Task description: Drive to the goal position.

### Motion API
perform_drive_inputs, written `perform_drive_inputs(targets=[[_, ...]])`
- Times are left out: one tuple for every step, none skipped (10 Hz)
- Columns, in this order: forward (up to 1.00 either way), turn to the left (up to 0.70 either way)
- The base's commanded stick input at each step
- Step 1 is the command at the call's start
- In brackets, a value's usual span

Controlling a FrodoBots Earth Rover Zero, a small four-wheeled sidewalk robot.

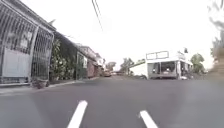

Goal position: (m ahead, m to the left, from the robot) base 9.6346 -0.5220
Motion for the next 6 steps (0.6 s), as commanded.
perform_drive_inputs(targets=[[1.0, 0.0], [1.0, 0.0], [1.0, 0.0], [1.0, 0.0], [1.0, 0.0], [1.0, 0.0]])
